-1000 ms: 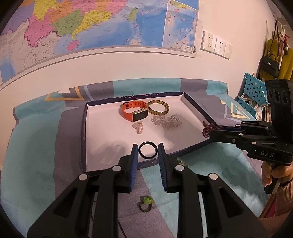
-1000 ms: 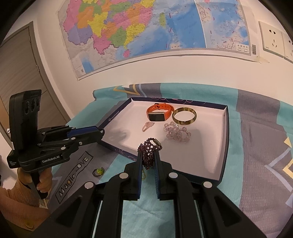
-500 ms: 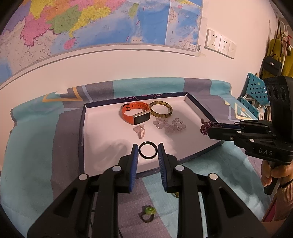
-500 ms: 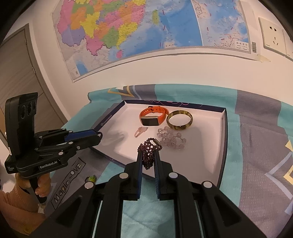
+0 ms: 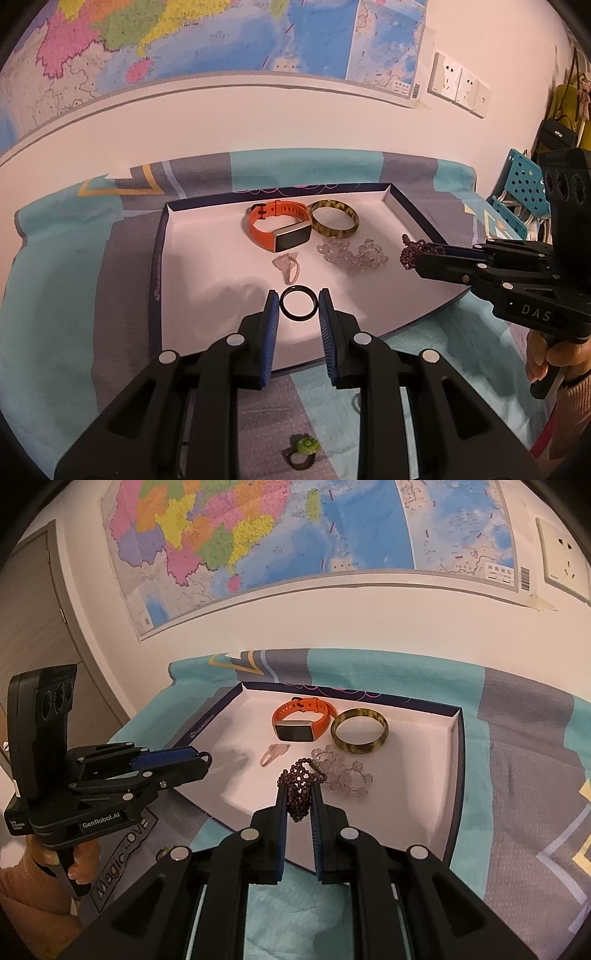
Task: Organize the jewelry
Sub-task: 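Carry the necklace in right tool and black ring in left tool into the box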
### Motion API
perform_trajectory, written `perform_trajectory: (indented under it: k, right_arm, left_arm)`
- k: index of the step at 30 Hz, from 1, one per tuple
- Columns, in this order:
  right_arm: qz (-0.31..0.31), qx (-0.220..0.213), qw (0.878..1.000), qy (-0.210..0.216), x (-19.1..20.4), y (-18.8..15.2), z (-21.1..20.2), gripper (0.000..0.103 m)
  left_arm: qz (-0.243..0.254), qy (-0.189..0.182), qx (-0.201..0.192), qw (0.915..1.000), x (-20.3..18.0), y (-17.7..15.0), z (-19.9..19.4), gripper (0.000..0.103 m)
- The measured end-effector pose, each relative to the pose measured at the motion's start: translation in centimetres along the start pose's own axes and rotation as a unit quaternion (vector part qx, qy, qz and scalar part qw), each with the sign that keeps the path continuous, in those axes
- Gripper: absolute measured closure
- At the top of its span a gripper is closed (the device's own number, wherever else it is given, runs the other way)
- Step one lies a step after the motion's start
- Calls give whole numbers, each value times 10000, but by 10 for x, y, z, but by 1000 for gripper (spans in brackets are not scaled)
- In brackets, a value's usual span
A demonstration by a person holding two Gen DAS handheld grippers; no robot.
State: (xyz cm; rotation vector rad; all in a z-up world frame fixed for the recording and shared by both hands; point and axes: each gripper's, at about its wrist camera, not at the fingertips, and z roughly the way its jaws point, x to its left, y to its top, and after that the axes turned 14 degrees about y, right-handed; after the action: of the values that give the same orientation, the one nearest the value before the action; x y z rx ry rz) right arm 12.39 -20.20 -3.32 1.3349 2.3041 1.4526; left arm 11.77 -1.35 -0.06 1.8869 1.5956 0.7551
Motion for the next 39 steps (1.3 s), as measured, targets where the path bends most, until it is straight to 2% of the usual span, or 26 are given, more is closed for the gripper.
perform_trajectory:
  k: [26,39]
  right_arm:
    - [95,319,9994,-53,-13,10,38,92]
    - [132,452,9987,-194,-19,12,52,90]
  left_arm:
    - [-79,-87,537,9985,-10,13,60,81]
    - [-80,-32,605,9981,-14,17,71,80]
